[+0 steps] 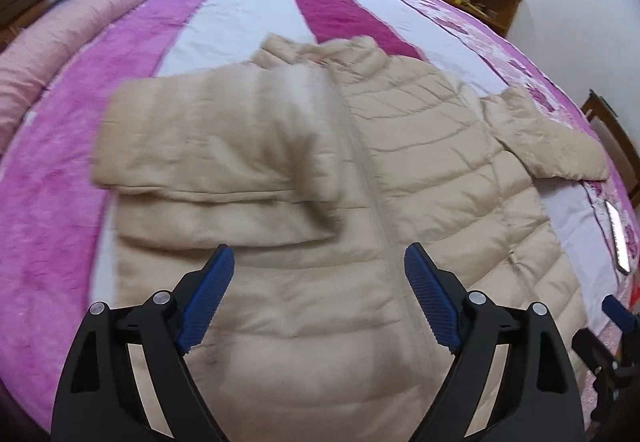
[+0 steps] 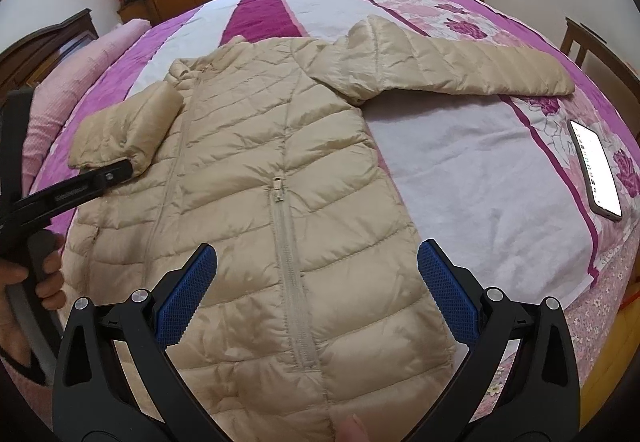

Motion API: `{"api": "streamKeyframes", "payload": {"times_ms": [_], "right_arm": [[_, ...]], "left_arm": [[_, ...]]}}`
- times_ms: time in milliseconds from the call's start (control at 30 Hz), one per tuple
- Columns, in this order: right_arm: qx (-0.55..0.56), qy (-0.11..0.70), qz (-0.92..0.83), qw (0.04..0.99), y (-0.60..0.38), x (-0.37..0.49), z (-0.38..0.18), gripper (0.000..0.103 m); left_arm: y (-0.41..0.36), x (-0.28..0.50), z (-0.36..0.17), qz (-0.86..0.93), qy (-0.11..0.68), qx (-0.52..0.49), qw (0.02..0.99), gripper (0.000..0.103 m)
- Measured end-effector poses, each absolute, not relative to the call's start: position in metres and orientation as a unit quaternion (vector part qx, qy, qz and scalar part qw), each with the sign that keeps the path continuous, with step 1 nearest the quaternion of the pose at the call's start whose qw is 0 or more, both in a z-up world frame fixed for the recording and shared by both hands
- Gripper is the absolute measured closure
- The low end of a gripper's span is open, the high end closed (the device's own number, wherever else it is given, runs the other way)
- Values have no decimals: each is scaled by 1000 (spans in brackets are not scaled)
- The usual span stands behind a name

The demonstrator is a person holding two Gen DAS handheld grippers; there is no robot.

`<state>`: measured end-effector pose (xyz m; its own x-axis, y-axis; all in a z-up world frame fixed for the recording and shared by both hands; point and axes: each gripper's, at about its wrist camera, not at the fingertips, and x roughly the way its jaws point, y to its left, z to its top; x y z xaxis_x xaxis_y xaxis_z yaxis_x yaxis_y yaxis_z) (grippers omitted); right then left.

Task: Fold large clothes
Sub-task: 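Open the left tool and release the folded sleeve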

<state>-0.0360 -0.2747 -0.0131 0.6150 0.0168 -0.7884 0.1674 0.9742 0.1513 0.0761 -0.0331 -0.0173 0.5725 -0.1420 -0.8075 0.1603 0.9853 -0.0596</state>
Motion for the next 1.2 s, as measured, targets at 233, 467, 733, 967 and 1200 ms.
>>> {"api": "streamKeyframes", "payload": {"times_ms": [233, 467, 733, 967, 1200], "right_arm": [[78, 443, -6, 893, -239, -21, -9, 3], [44, 444, 39, 894, -187, 6, 3, 3], [19, 445, 83, 891, -117, 39, 8, 3], [7, 455, 122, 882, -46, 77, 2, 3], [-6, 470, 149, 870, 7, 122, -14, 3]], "left_arm": [[22, 68, -7, -37, 466, -2, 884, 18], [80, 67, -11, 4, 480, -14, 877, 18], [128, 66, -23, 15, 492, -29, 870, 18], [166, 66, -37, 34, 505, -44, 861, 18], [194, 67, -49, 53, 514, -64, 854, 18]]}}
